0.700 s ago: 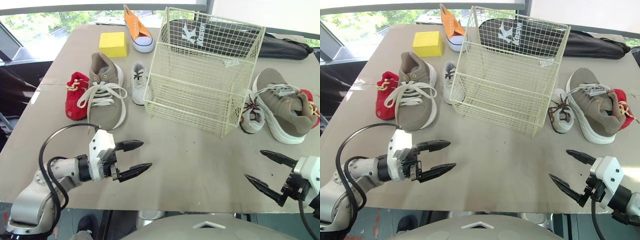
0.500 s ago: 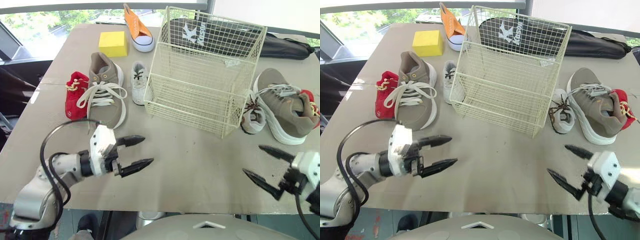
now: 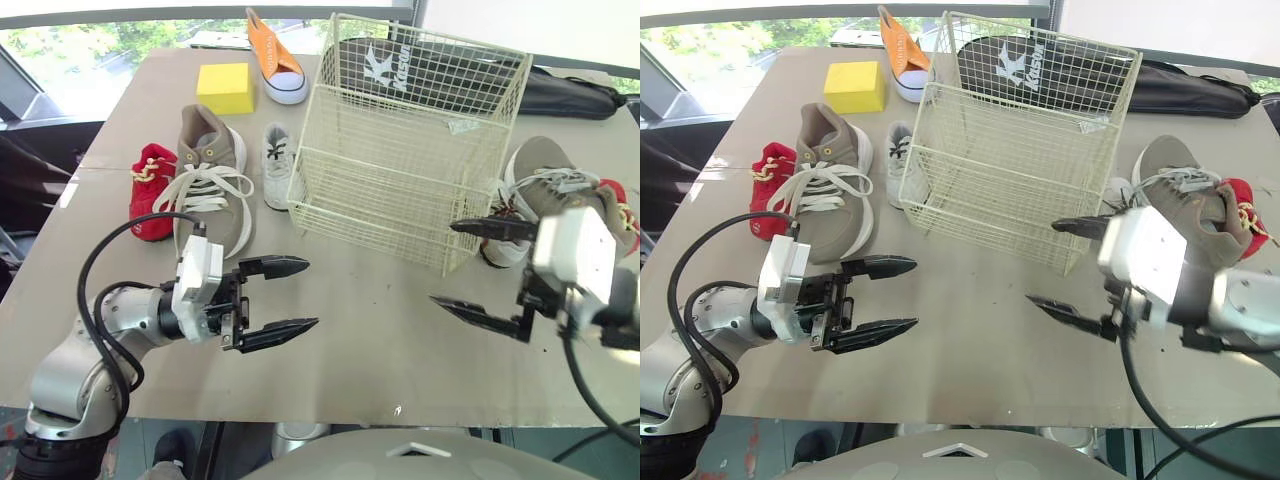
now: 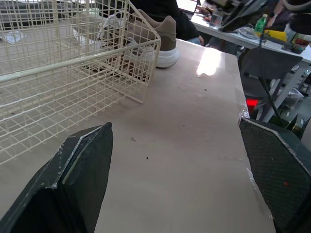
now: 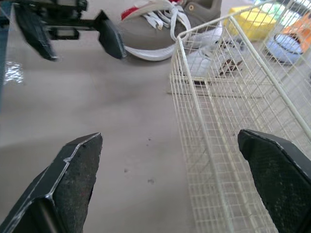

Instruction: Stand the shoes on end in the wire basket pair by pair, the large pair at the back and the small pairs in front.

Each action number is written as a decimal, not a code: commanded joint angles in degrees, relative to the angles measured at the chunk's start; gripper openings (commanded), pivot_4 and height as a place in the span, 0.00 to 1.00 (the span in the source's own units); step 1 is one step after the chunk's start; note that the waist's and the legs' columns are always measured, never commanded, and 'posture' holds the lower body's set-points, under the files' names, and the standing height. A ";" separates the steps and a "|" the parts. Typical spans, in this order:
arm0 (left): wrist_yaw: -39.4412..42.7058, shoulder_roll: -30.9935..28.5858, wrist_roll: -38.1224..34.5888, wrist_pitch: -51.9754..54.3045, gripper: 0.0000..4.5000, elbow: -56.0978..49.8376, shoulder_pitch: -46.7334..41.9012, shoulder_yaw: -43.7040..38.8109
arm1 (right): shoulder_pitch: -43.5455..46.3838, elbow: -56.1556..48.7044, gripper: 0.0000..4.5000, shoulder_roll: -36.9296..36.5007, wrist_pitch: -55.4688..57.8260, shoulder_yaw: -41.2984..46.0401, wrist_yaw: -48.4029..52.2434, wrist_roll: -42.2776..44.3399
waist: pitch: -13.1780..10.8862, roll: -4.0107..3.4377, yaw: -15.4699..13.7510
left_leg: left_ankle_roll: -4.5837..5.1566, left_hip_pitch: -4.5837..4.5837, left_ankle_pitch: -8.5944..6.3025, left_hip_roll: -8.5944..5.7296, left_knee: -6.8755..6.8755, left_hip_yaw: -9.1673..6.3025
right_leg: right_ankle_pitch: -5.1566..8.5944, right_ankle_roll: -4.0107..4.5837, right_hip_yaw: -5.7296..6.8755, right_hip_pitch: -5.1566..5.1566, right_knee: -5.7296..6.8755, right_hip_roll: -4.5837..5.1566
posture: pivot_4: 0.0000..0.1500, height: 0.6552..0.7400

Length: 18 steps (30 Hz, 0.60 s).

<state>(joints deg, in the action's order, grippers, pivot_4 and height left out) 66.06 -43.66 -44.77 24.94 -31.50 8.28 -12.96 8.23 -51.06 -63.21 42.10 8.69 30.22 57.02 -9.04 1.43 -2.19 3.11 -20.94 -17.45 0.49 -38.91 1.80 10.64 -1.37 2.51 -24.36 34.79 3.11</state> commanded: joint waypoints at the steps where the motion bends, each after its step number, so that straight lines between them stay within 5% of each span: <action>1: -1.37 0.63 -0.72 -0.83 1.00 -2.78 -0.65 0.06 | 8.75 4.31 0.98 1.68 4.65 -9.24 -1.21 -5.43 | 0.02 0.04 0.13 | 0.00 -0.12 0.00 0.00 0.00 0.02 | -0.01 0.01 -0.01 -0.08 -0.01 -0.01 | 1.00 1.00; 5: -3.59 1.47 -0.35 -0.86 1.00 -4.18 -0.11 0.33 | 17.77 9.51 0.98 2.63 8.29 -21.42 2.76 -15.12 | 0.02 0.04 0.04 | -0.02 -0.36 0.03 -0.03 0.00 0.00 | -0.14 0.24 -0.01 -0.28 -0.03 -0.02 | 1.00 1.00; 10: -5.46 1.98 -0.65 -0.78 1.00 -5.92 2.01 0.14 | 25.17 14.50 0.55 4.87 7.08 -30.79 8.57 -25.45 | 0.07 0.09 1.14 | 0.00 -0.43 0.02 -0.05 -0.08 0.03 | -0.15 0.23 -0.03 -0.32 -0.09 -0.01 | 1.00 1.00; 14: -6.51 1.84 -1.23 -0.55 1.00 -7.18 3.84 -0.73 | 27.44 15.50 0.07 3.99 1.47 -33.94 16.07 -32.30 | 0.06 0.07 1.49 | 0.14 -0.40 -0.07 -0.05 -0.22 0.03 | -0.08 0.09 -0.03 -0.30 0.01 -0.01 | 1.00 1.00; 18: -6.66 1.59 -1.75 -0.69 1.00 -8.15 5.80 -1.47 | 27.16 18.37 0.01 2.24 -5.76 -33.39 22.68 -37.55 | 0.04 0.04 1.49 | 0.14 -0.36 -0.07 -0.03 -0.22 0.03 | -0.04 0.00 -0.01 -0.31 0.08 -0.03 | 1.00 1.00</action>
<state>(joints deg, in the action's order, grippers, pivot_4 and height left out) 59.52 -41.78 -45.21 24.82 -37.46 13.68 -13.08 35.18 -32.63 -60.27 39.56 -25.06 49.60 21.03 -9.00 1.47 -0.70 3.24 -21.30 -17.51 0.47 -39.13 1.83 10.60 -1.36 2.50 -24.67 34.88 3.06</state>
